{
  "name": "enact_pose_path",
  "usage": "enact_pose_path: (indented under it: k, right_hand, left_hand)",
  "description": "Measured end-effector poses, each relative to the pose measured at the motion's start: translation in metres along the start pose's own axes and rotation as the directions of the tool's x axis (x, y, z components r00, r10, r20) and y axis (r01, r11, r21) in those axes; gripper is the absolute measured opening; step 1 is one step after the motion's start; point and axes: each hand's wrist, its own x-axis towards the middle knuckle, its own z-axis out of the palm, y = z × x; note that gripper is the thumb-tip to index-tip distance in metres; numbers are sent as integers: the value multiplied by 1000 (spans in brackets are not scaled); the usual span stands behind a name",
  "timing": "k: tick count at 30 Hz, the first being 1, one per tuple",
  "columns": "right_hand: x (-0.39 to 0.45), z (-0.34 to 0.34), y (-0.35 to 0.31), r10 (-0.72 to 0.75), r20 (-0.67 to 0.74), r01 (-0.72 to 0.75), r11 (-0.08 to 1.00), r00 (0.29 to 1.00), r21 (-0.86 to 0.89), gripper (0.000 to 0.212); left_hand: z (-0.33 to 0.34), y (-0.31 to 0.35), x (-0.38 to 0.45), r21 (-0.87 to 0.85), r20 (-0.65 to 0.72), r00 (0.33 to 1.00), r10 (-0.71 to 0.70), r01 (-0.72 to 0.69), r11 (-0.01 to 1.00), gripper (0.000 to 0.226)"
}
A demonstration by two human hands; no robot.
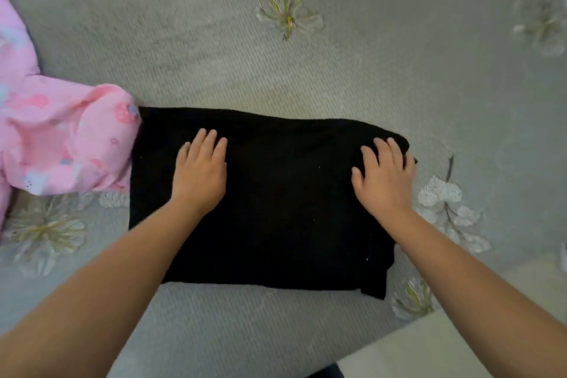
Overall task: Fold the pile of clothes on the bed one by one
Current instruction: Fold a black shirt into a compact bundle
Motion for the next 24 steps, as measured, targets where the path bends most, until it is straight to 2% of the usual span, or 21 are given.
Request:
enact_pose_path:
  k: [2,5,8,10,12,15,16,17,18,20,21,22,23,24]
  right_hand:
    - [-48,4,6,132,-106,-120,986,986,114,46]
    - [-125,10,9,340,-127,-306,925,932,226,62]
    - [-178,26,-2,375,-82,-348,908,923,234,72]
    - [-188,36,-13,394,-68,-371,902,917,223,52]
    - [-186,44,-21,486,-44,-459,849,873,260,36]
    - [-179,52,-24,539,-115,-459,794,834,398,13]
    - [-178,51,-22,578,-120,-460,744,807,485,14]
    - [-178,50,-18,640,-75,-474,638,765,607,19]
    - [-179,47,-13,715,29,-504,463,698,729,24]
    - [-179,40,3,745,328,-509,18,581,861,29]
    - [-180,38,16,700,445,-463,-183,558,867,34]
    - [-180,36,31,633,529,-406,-344,566,847,39]
    - [-181,35,46,559,587,-364,-465,586,807,45]
    - [-181,33,58,499,622,-357,-528,604,770,49]
  left_hand:
    - [23,27,-39,-97,8,997,82,-81,992,48]
    - [51,58,-98,-127,32,976,215,-209,970,47]
    - [71,70,-131,-70,127,976,176,-168,983,49]
    - [80,68,-138,-112,183,978,104,-84,990,58]
    - [87,64,-138,-122,198,976,94,-71,990,65]
    - [90,62,-135,-94,219,969,114,-95,991,67]
    - [89,61,-133,-87,229,966,117,-100,991,67]
    - [87,61,-133,-79,244,963,118,-101,992,67]
    - [85,60,-133,-61,265,957,117,-104,993,68]
    - [82,59,-133,0,308,945,113,-119,993,68]
    - [81,58,-132,36,331,938,105,-124,992,68]
    - [79,57,-130,64,352,931,98,-129,990,68]
    - [78,56,-129,83,370,924,94,-133,988,68]
    - [78,56,-129,94,384,919,91,-136,986,67]
